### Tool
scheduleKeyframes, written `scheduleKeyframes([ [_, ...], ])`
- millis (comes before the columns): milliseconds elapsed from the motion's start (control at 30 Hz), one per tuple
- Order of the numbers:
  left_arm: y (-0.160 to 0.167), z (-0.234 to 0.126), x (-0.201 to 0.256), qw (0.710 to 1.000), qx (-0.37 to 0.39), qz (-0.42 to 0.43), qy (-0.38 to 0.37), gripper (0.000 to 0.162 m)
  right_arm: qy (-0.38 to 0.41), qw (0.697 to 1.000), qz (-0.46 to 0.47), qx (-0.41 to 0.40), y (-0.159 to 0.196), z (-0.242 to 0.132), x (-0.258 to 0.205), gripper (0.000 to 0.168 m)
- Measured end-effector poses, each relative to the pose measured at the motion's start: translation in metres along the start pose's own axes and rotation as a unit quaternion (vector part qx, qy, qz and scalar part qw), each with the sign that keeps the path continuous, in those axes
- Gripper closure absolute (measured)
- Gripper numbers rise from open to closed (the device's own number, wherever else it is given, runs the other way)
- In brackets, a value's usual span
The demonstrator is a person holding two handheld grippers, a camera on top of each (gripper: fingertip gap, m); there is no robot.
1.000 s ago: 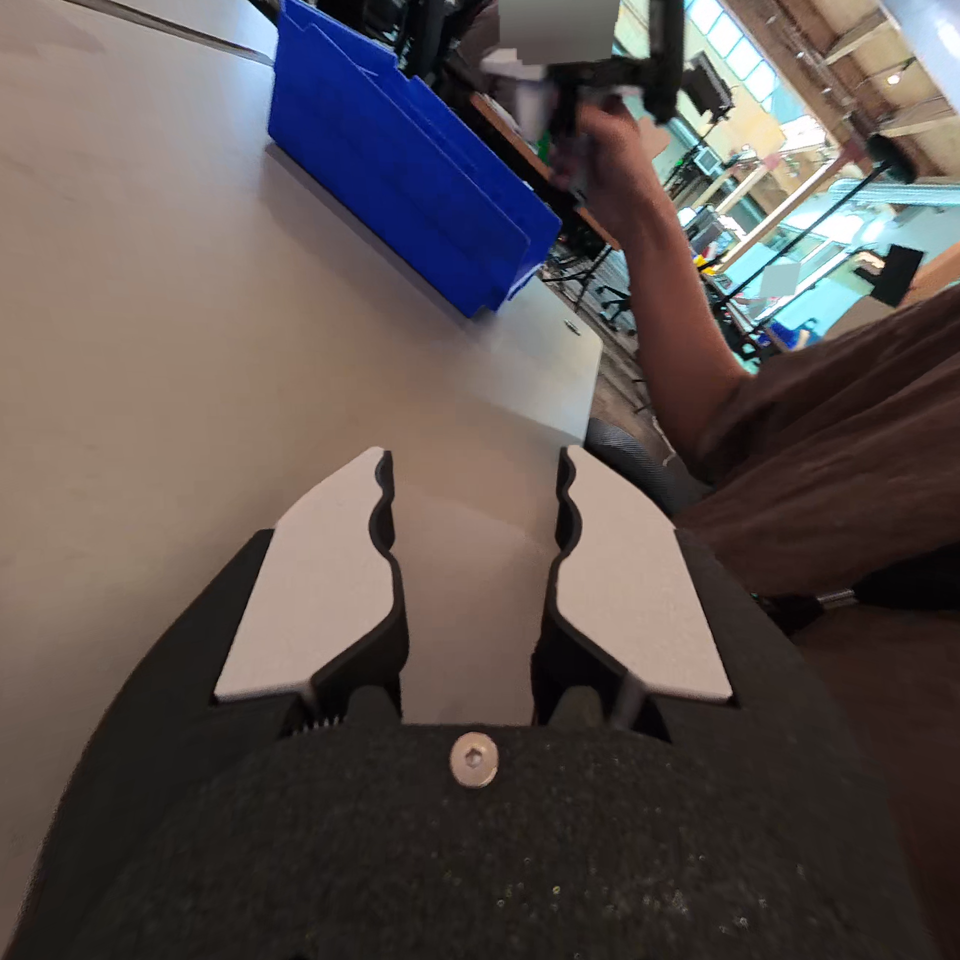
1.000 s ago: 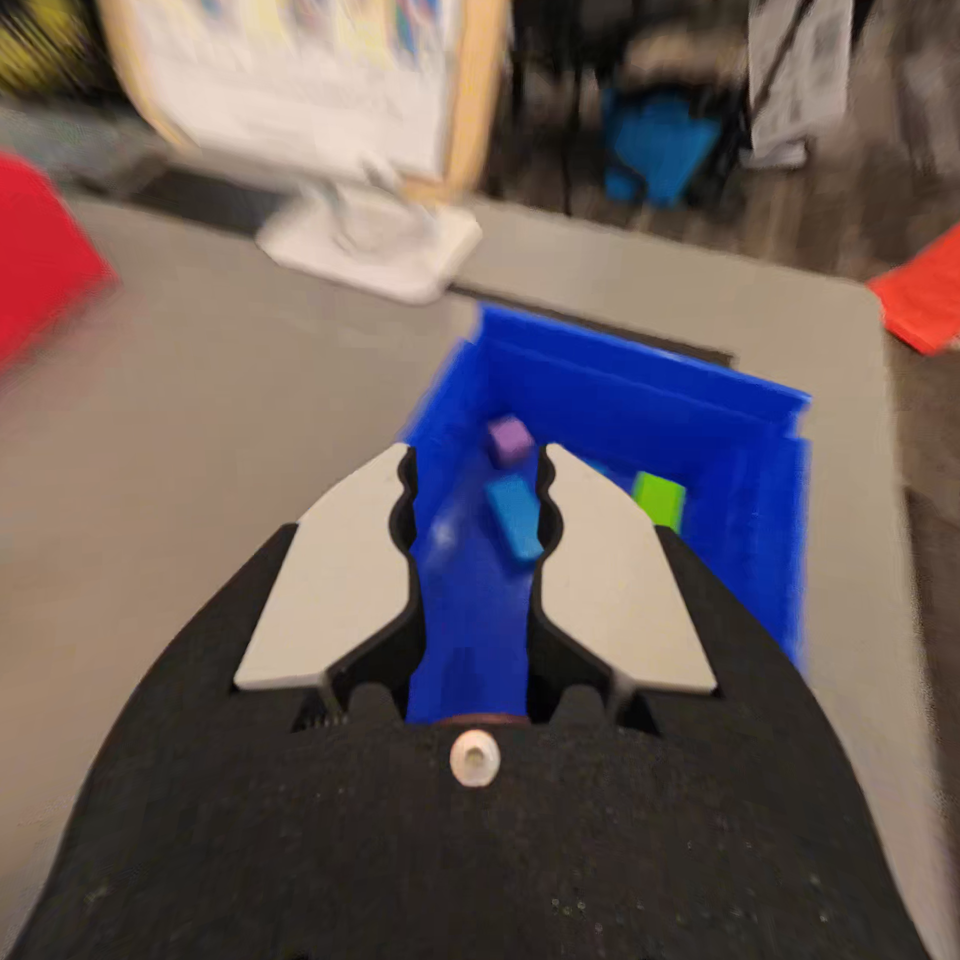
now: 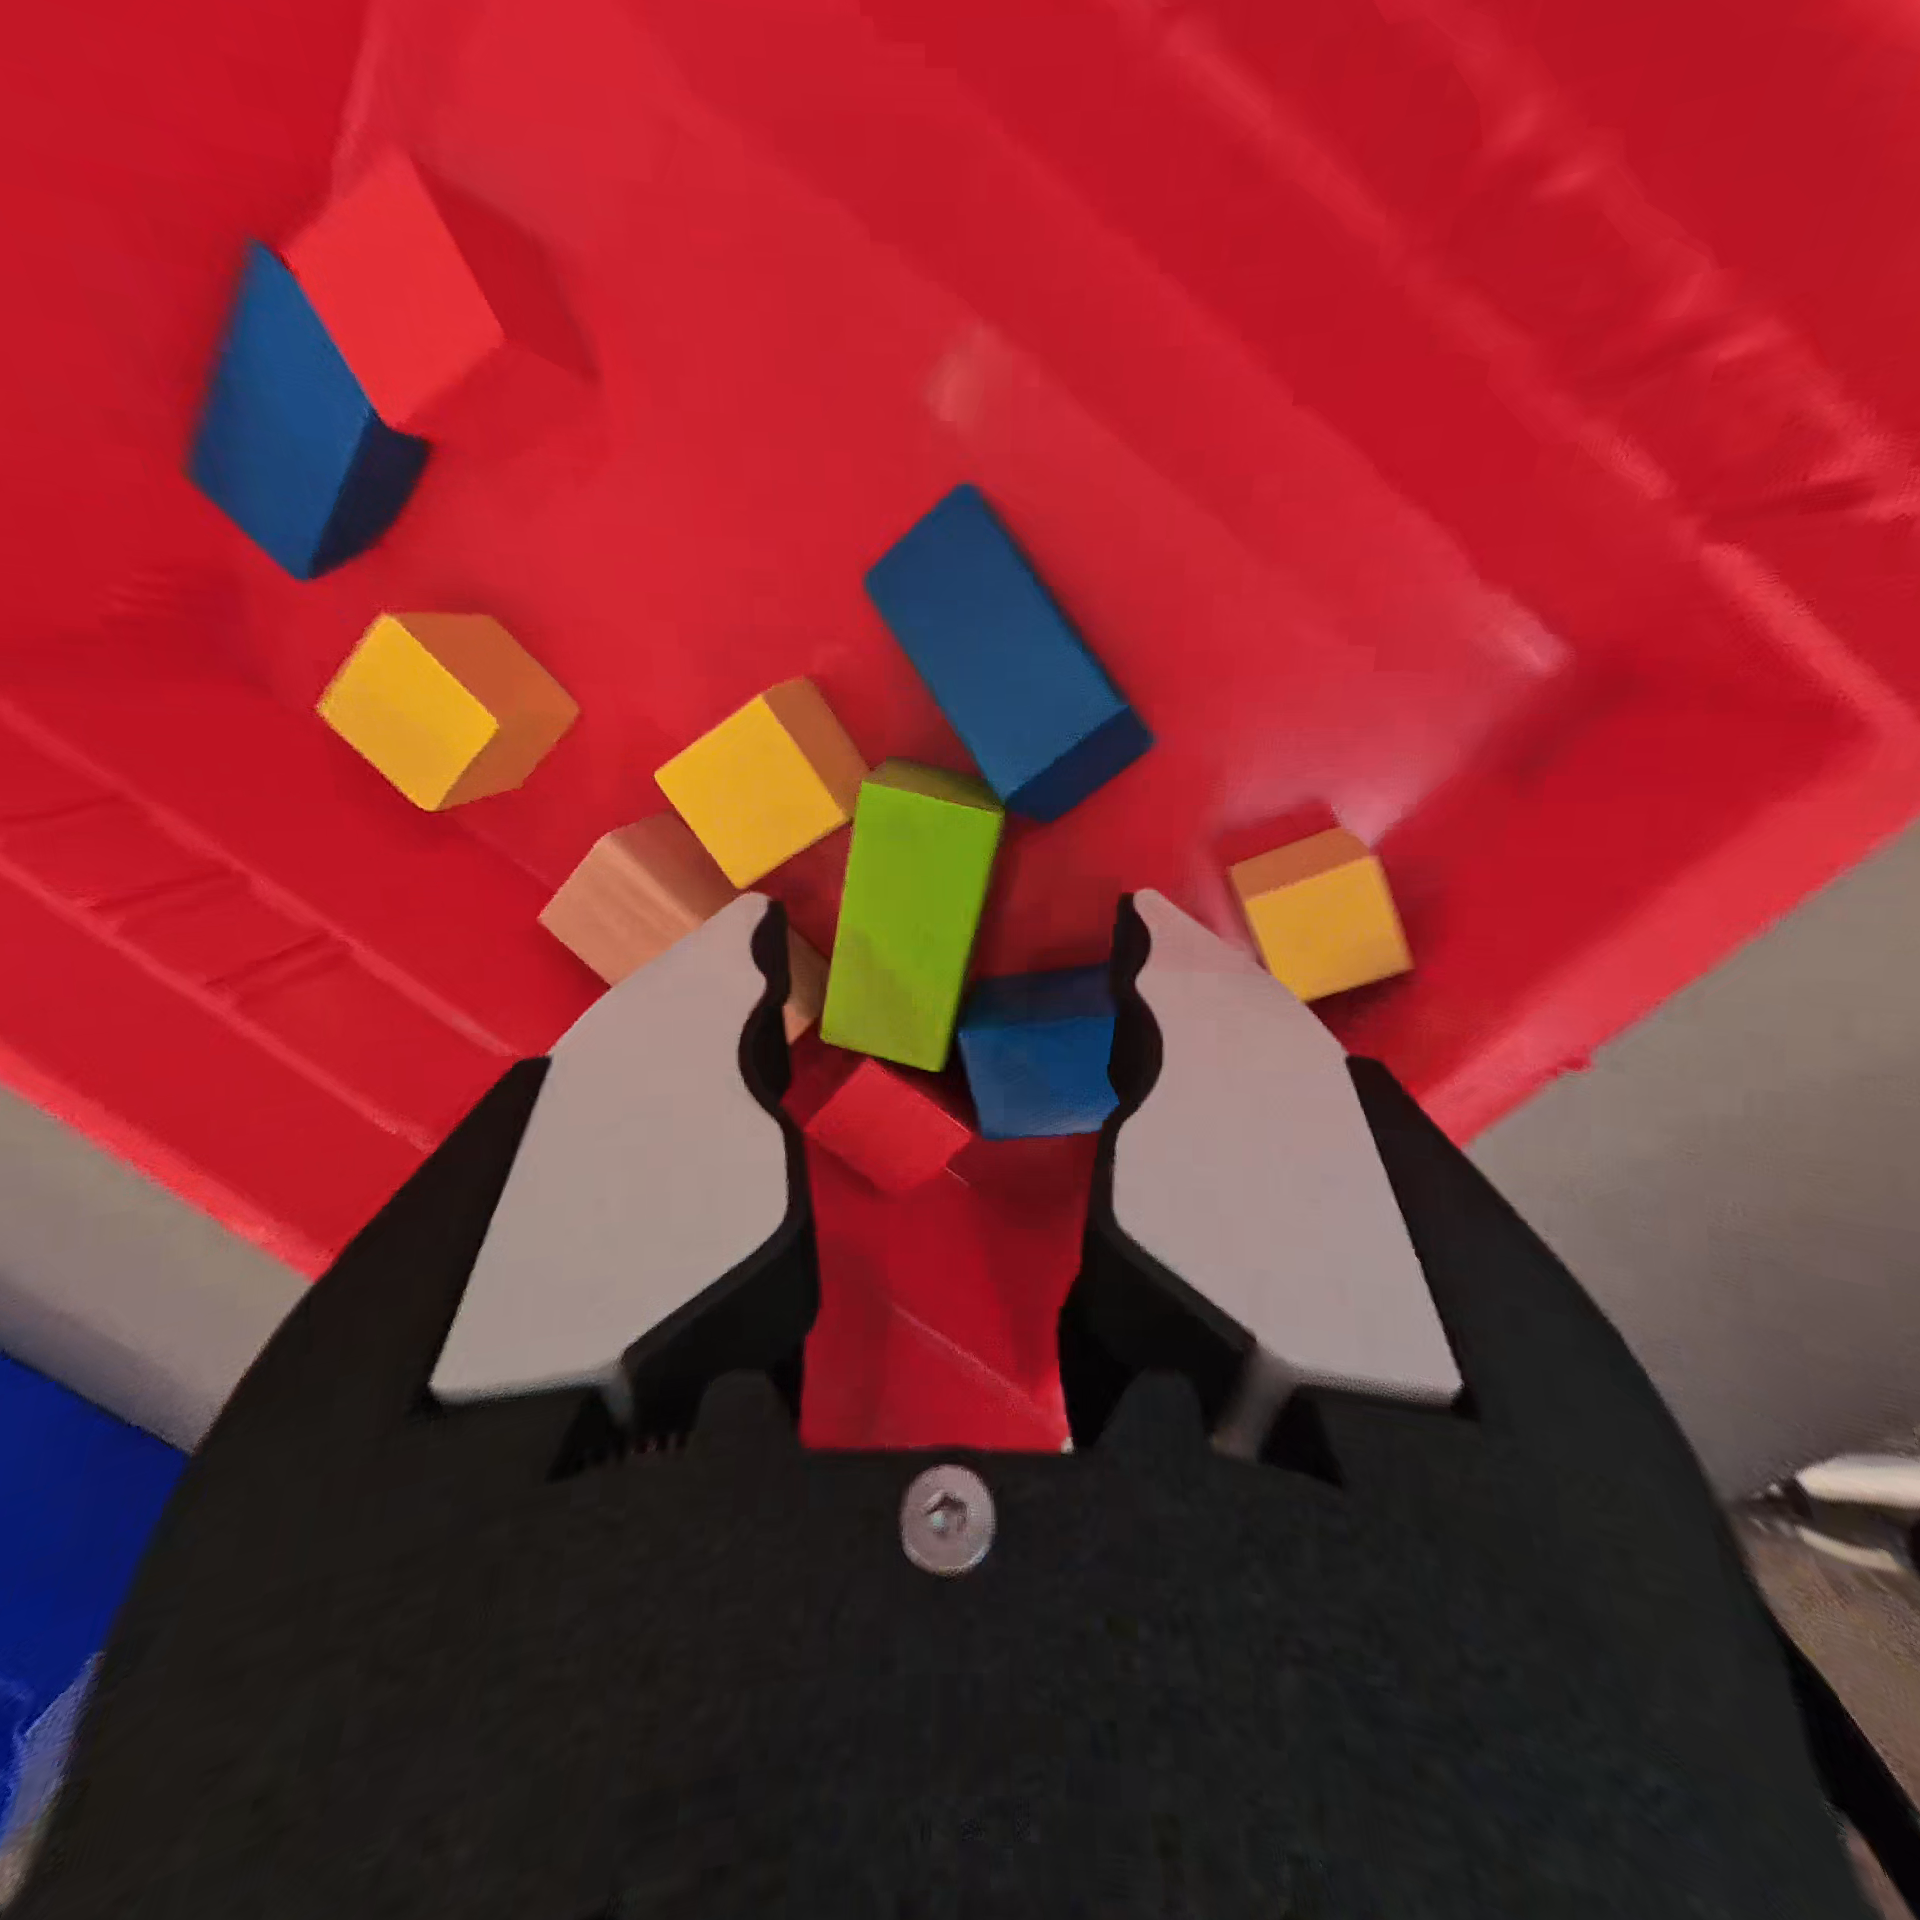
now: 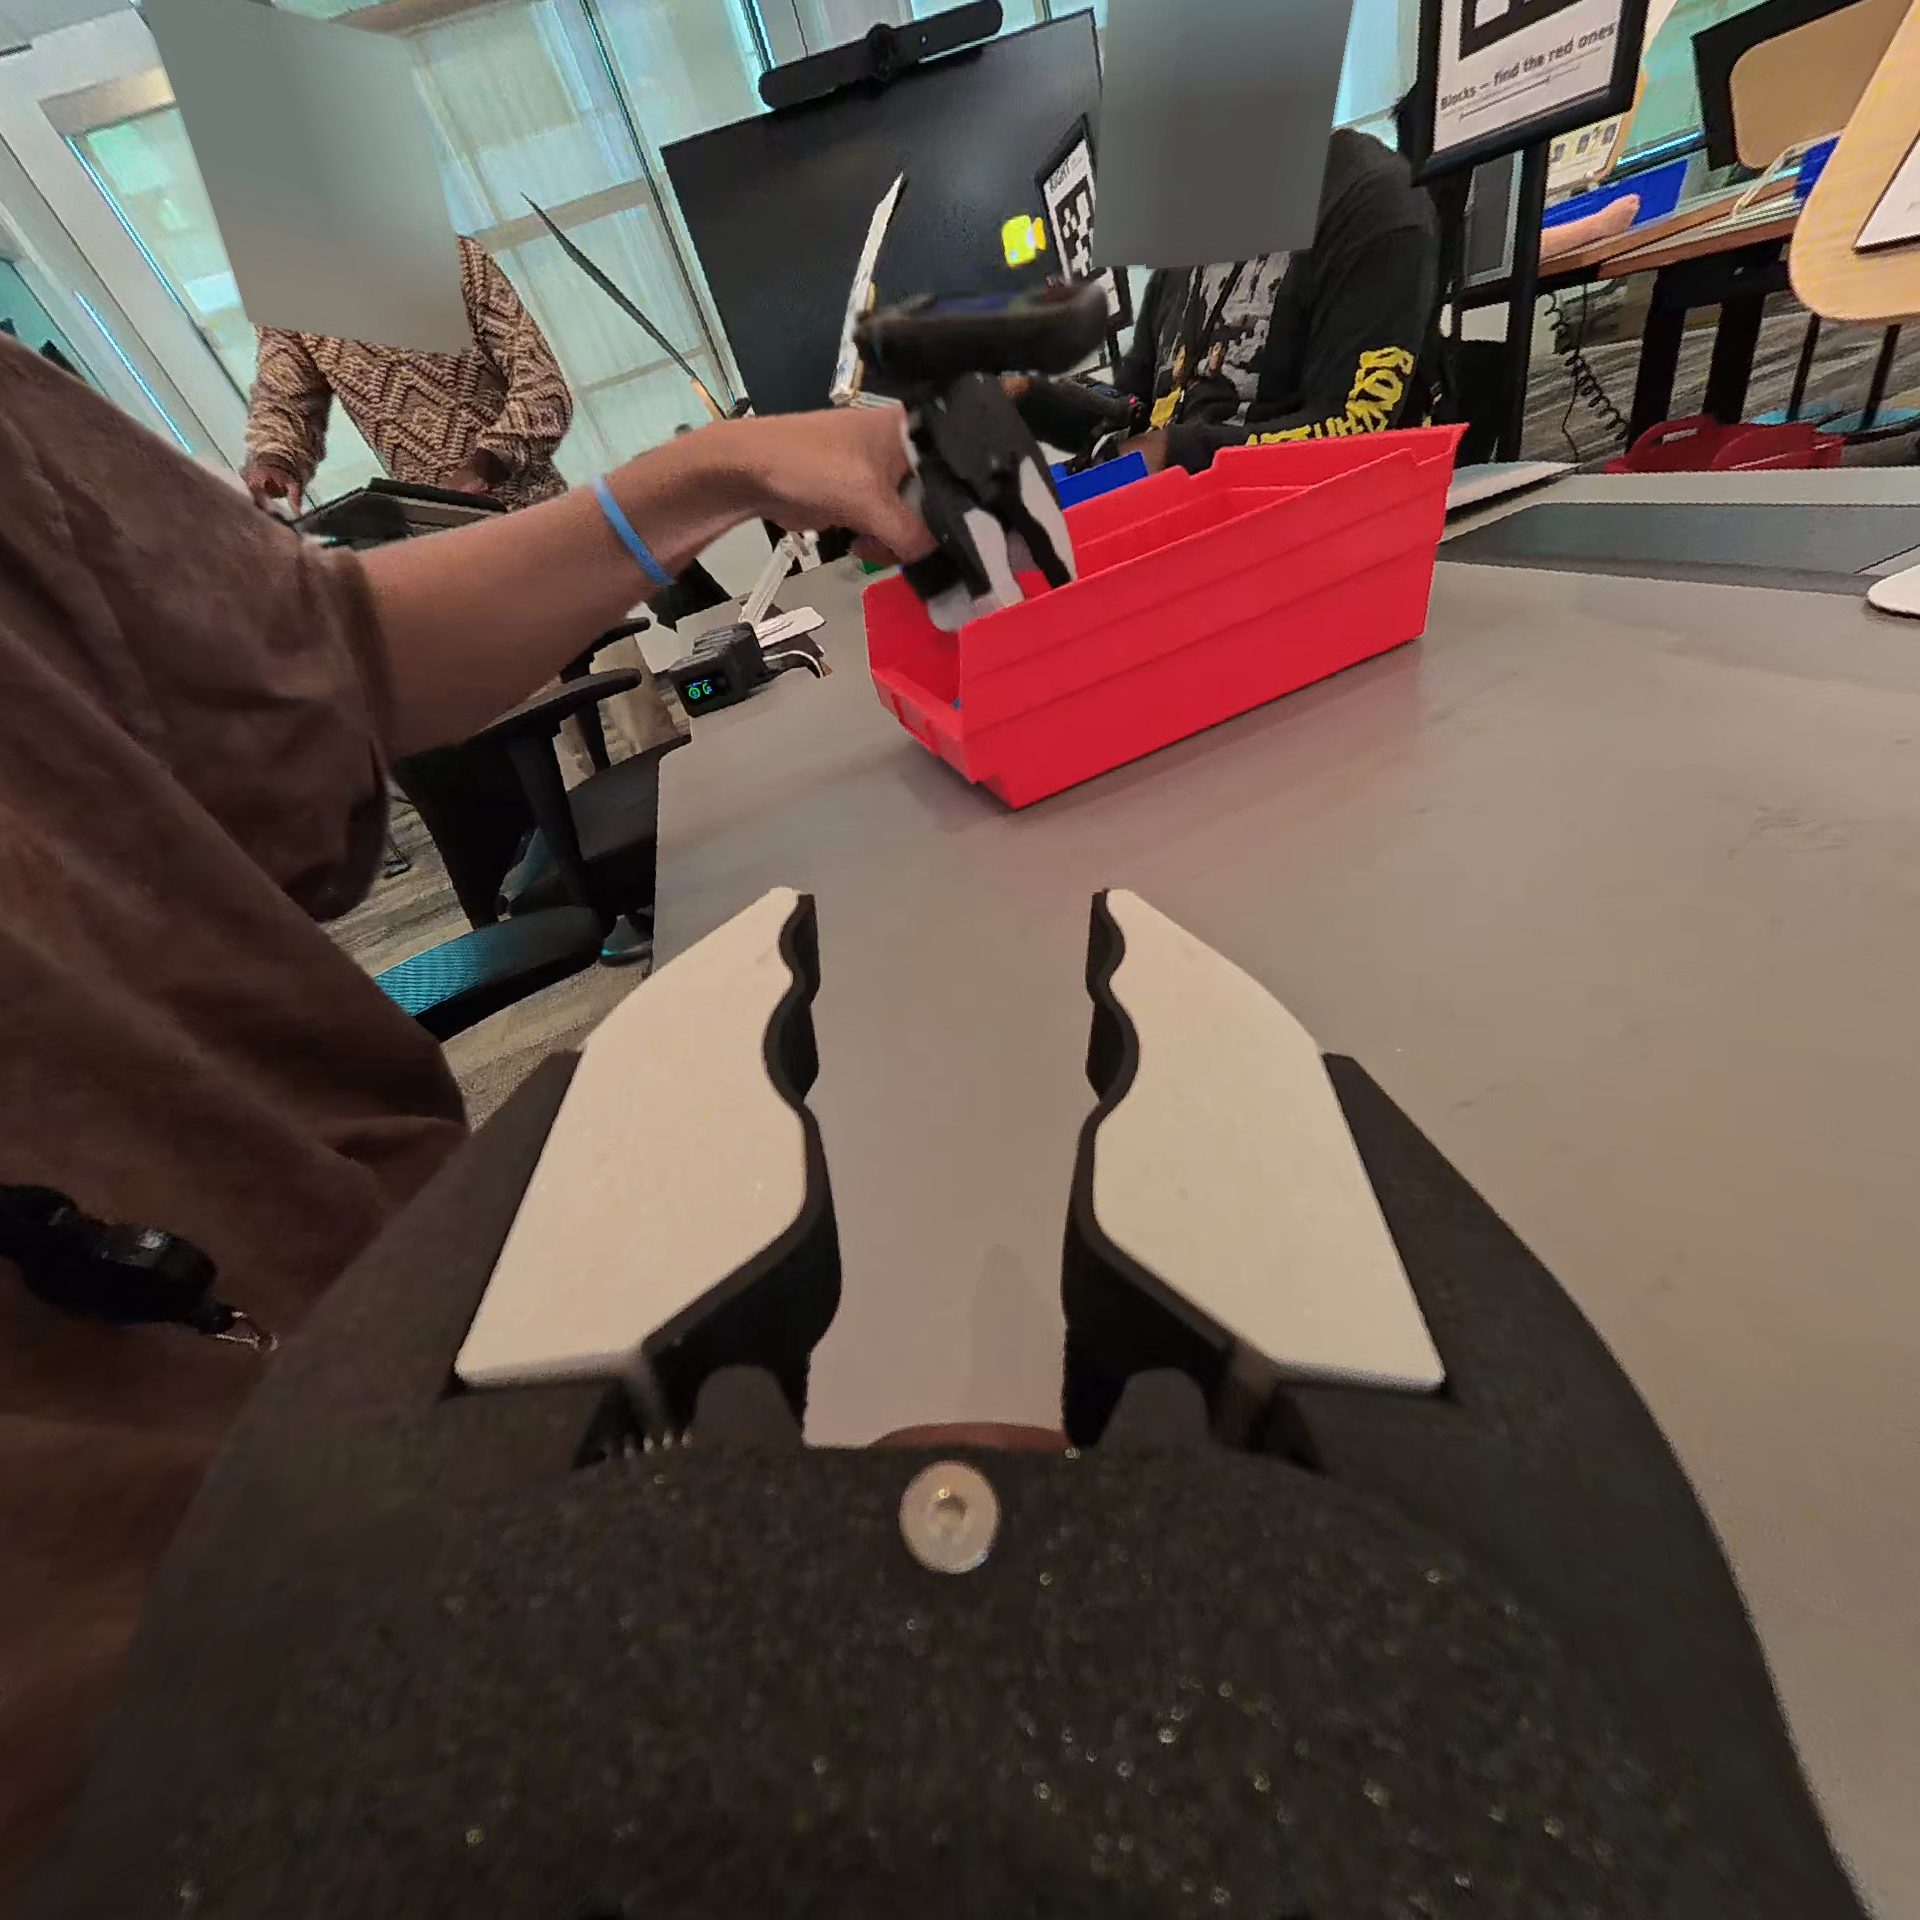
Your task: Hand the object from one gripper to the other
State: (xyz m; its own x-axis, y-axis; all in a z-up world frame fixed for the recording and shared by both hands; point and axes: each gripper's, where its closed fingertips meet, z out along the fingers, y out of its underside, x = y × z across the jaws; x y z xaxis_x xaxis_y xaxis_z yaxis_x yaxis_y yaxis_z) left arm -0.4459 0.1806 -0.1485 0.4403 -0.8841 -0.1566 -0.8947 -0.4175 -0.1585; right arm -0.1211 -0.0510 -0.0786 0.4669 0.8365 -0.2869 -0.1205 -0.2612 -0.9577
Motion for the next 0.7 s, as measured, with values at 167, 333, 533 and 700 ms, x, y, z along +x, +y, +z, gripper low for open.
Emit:
scheduleKeyframes([
  [167, 0.012, 0.027, -0.008, 0.998, -0.064, -0.011, 0.015, 0.118, 0.016, 1.000, 0.002, 0.002, 0.000, -0.008, 0.006, 0.119],
  [333, 0.017, 0.040, -0.007, 0.996, -0.090, 0.004, 0.003, 0.125, 0.013, 1.000, 0.016, 0.017, -0.005, -0.011, 0.009, 0.119],
  [533, 0.003, 0.000, -0.011, 0.998, 0.005, -0.065, 0.022, 0.127, 0.039, 0.999, -0.031, -0.010, -0.008, -0.008, 0.022, 0.119],
  [700, -0.047, -0.077, 0.012, 0.942, 0.222, -0.190, 0.168, 0.127, 0.056, 0.986, -0.144, -0.060, -0.021, 0.009, 0.035, 0.112],
])
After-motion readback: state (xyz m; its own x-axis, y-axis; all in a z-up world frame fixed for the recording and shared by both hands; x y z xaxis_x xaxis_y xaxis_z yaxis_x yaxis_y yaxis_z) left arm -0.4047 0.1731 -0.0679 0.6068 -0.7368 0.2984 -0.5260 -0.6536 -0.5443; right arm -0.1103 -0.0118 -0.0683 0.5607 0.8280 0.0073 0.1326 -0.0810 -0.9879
